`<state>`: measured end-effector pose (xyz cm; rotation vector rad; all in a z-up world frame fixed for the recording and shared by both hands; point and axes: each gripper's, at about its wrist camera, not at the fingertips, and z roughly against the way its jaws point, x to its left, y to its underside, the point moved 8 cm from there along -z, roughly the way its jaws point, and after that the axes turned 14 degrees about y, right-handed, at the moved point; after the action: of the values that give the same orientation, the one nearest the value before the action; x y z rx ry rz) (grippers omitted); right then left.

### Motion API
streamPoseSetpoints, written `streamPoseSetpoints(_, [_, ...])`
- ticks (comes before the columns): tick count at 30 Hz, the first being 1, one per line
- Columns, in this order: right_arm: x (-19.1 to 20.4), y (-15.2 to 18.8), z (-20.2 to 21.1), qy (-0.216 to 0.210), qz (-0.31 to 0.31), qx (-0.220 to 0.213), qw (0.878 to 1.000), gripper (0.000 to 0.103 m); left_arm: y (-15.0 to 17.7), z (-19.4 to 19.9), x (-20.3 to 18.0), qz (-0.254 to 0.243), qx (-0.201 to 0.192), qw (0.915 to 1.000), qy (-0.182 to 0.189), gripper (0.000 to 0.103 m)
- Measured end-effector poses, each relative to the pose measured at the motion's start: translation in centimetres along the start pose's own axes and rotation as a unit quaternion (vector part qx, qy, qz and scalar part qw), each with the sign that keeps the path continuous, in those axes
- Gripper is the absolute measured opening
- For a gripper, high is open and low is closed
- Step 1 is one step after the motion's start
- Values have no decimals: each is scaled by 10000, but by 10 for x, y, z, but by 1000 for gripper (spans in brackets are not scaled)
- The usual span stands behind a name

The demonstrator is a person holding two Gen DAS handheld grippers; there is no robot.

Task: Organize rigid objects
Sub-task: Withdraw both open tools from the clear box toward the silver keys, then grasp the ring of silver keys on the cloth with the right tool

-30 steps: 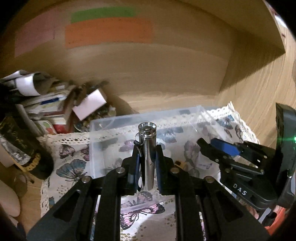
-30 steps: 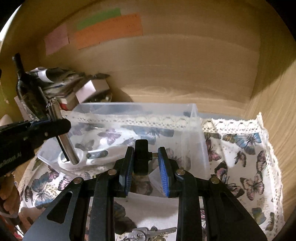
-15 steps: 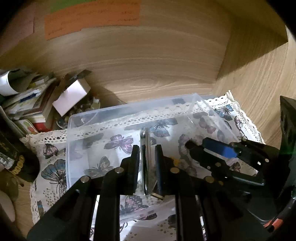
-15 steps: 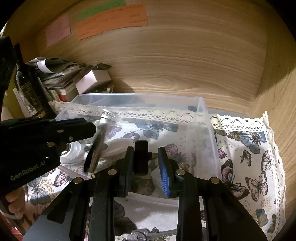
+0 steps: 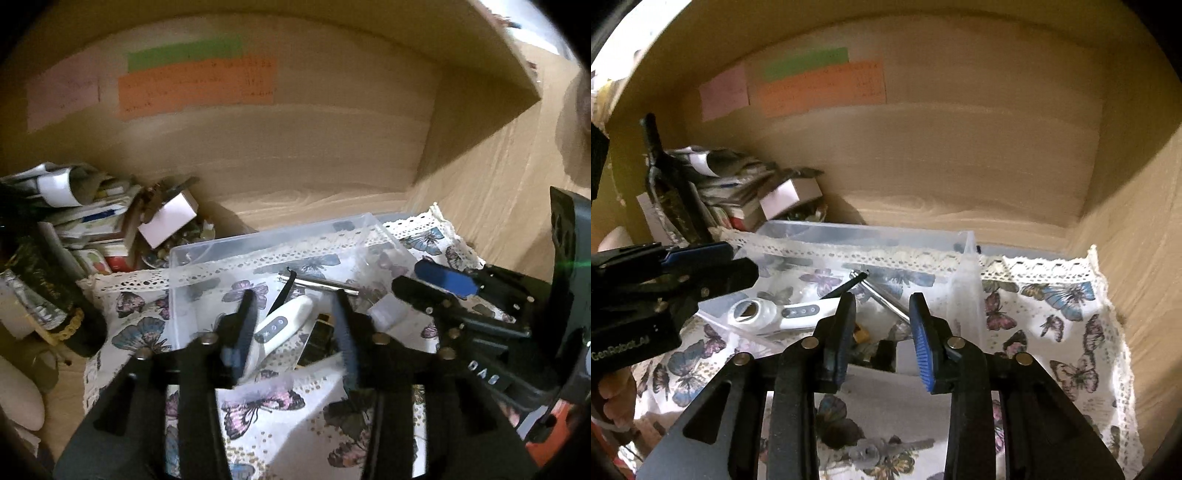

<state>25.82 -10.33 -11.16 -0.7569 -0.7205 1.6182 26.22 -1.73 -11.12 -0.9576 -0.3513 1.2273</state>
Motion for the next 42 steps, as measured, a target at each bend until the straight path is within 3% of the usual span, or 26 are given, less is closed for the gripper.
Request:
streamPoseSetpoints(8, [-11,11,24,105,11,-146,9998,43,22,16,-8,96,73,9999,-28,83])
streamPoseSetpoints(16, [-23,35,27,46,-117,119,9998,52,61,-7,-10,329,616,9976,19,89])
streamPoseSetpoints(21, [-30,52,25,64,-87,319,9994,62,92,-32,-16,487,1145,9920,190,89])
streamPoseSetpoints(25, [-36,61,23,40,-121,454,9989,64,107,-51,-21,576,1478,9869,276,89])
streamPoseSetpoints(33, [-47,80,12,84,-157,744,9971,70,117,-76,-26,561,1878,9801,314,89])
streamPoseSetpoints(37, [-48,88,8,61,-158,901,9958,73,111,-82,-28,432,1788,9825,304,89])
streamPoseSetpoints(42, [-41,99,1,-18,-99,1160,9932,77,110,-84,-31,209,1683,9848,388,65])
